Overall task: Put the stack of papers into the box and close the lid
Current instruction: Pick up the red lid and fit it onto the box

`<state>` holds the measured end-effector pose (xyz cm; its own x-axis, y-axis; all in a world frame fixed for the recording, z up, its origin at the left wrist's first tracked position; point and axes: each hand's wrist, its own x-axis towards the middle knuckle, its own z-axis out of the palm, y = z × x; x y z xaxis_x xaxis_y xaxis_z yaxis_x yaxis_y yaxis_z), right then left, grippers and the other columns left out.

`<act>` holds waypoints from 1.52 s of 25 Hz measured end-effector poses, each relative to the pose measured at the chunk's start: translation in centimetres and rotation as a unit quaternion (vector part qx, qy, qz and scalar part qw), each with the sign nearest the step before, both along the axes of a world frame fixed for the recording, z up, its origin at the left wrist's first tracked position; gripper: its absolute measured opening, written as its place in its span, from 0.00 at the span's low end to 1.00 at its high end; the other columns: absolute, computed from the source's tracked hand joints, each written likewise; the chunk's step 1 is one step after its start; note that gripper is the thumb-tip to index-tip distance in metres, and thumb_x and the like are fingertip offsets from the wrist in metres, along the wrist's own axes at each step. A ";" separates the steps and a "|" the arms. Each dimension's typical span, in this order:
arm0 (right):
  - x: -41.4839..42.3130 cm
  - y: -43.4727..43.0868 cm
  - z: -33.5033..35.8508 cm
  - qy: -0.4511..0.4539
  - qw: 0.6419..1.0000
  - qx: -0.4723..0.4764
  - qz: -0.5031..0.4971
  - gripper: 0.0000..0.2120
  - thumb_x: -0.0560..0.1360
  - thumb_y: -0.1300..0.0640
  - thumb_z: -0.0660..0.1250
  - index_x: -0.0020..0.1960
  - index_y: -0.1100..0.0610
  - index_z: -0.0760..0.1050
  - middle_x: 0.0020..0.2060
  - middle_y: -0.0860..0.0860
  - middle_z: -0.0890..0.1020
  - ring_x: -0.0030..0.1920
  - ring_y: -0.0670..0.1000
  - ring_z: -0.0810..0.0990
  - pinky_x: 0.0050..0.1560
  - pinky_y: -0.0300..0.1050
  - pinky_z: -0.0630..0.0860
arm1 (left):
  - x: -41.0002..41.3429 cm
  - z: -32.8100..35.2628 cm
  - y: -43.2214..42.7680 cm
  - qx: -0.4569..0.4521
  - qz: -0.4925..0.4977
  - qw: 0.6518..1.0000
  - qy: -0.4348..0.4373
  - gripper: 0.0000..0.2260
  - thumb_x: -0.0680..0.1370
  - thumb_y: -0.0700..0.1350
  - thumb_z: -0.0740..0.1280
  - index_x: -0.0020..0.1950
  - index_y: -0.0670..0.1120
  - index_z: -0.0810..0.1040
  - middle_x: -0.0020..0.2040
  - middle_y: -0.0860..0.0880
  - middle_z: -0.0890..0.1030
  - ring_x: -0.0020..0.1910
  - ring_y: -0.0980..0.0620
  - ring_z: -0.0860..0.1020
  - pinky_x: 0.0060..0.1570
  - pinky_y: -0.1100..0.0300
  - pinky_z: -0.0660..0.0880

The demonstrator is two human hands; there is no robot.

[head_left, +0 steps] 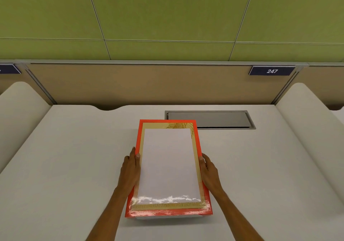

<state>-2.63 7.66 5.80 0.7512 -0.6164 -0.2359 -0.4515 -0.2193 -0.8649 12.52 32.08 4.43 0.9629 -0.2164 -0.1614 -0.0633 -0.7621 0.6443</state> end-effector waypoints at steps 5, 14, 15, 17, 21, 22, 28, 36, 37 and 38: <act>0.0 -0.3 -0.8 0.042 0.998 -0.028 0.045 0.48 0.63 0.19 0.40 0.75 0.45 0.57 0.60 0.52 0.76 0.60 0.54 0.77 0.57 0.46 0.76 | 0.0 -0.8 0.6 0.011 -0.015 1.000 0.005 0.29 0.79 0.61 0.47 0.77 0.48 0.60 0.68 0.42 0.75 0.63 0.42 0.77 0.62 0.45 0.75; 3.9 1.9 -0.6 0.053 0.916 -0.365 0.157 0.37 0.77 0.33 0.40 0.79 0.53 0.46 0.78 0.48 0.47 0.78 0.48 0.44 0.77 0.45 0.42 | 0.0 0.2 -3.1 0.132 -0.142 0.960 -0.202 0.34 0.79 0.64 0.43 0.79 0.47 0.55 0.80 0.48 0.55 0.79 0.48 0.54 0.76 0.53 0.51; 4.2 1.9 -1.1 0.061 0.914 -0.366 0.163 0.38 0.76 0.32 0.40 0.79 0.53 0.46 0.78 0.48 0.48 0.78 0.48 0.45 0.77 0.45 0.43 | 0.2 -0.3 -3.3 0.132 -0.149 0.961 -0.192 0.36 0.78 0.66 0.40 0.79 0.47 0.54 0.80 0.49 0.54 0.79 0.49 0.53 0.76 0.54 0.50; 4.3 2.0 -2.1 0.079 0.913 -0.361 0.172 0.40 0.75 0.30 0.37 0.78 0.54 0.44 0.79 0.49 0.49 0.78 0.48 0.46 0.78 0.46 0.46 | 0.3 -1.4 -3.4 0.134 -0.155 0.963 -0.176 0.39 0.76 0.68 0.37 0.80 0.45 0.53 0.80 0.49 0.54 0.80 0.49 0.53 0.77 0.54 0.49; 4.3 2.1 -3.5 0.088 0.913 -0.359 0.174 0.41 0.74 0.29 0.37 0.78 0.54 0.44 0.79 0.50 0.49 0.79 0.49 0.47 0.75 0.43 0.42 | 0.1 -2.7 -3.5 0.135 -0.158 0.966 -0.156 0.41 0.76 0.68 0.35 0.79 0.43 0.53 0.80 0.47 0.55 0.79 0.49 0.54 0.77 0.53 0.53; 4.4 2.2 -3.7 0.089 0.911 -0.364 0.173 0.41 0.74 0.30 0.38 0.78 0.55 0.44 0.79 0.50 0.49 0.79 0.49 0.47 0.75 0.42 0.41 | 0.1 -2.9 -3.5 0.136 -0.156 0.966 -0.157 0.41 0.76 0.68 0.35 0.79 0.43 0.54 0.80 0.47 0.56 0.79 0.49 0.55 0.77 0.53 0.53; 4.4 2.4 -4.6 0.100 0.899 -0.393 0.166 0.38 0.77 0.32 0.43 0.79 0.55 0.43 0.79 0.50 0.48 0.78 0.49 0.47 0.75 0.43 0.42 | -0.1 -3.8 -3.3 0.165 -0.153 0.961 -0.159 0.36 0.78 0.66 0.40 0.79 0.44 0.56 0.79 0.47 0.59 0.78 0.48 0.59 0.76 0.51 0.58; 4.3 2.5 -4.7 0.102 0.893 -0.407 0.160 0.37 0.78 0.34 0.45 0.78 0.56 0.46 0.79 0.51 0.51 0.78 0.50 0.48 0.76 0.45 0.44 | -0.3 -3.7 -3.3 0.185 -0.152 0.956 -0.167 0.35 0.79 0.64 0.44 0.79 0.44 0.54 0.80 0.47 0.58 0.78 0.48 0.57 0.76 0.50 0.59; 4.3 2.6 -4.7 0.104 0.894 -0.406 0.160 0.37 0.78 0.34 0.45 0.78 0.56 0.46 0.79 0.51 0.51 0.78 0.50 0.49 0.75 0.45 0.44 | -0.4 -3.7 -3.3 0.186 -0.154 0.956 -0.165 0.35 0.79 0.64 0.44 0.79 0.44 0.54 0.79 0.47 0.58 0.78 0.48 0.58 0.76 0.50 0.59; 4.3 2.6 -4.6 0.105 0.894 -0.403 0.162 0.37 0.78 0.34 0.45 0.78 0.56 0.46 0.79 0.51 0.51 0.78 0.50 0.48 0.75 0.45 0.43 | -0.5 -3.6 -3.4 0.187 -0.156 0.956 -0.164 0.35 0.79 0.64 0.43 0.79 0.44 0.55 0.79 0.47 0.58 0.78 0.48 0.58 0.76 0.50 0.58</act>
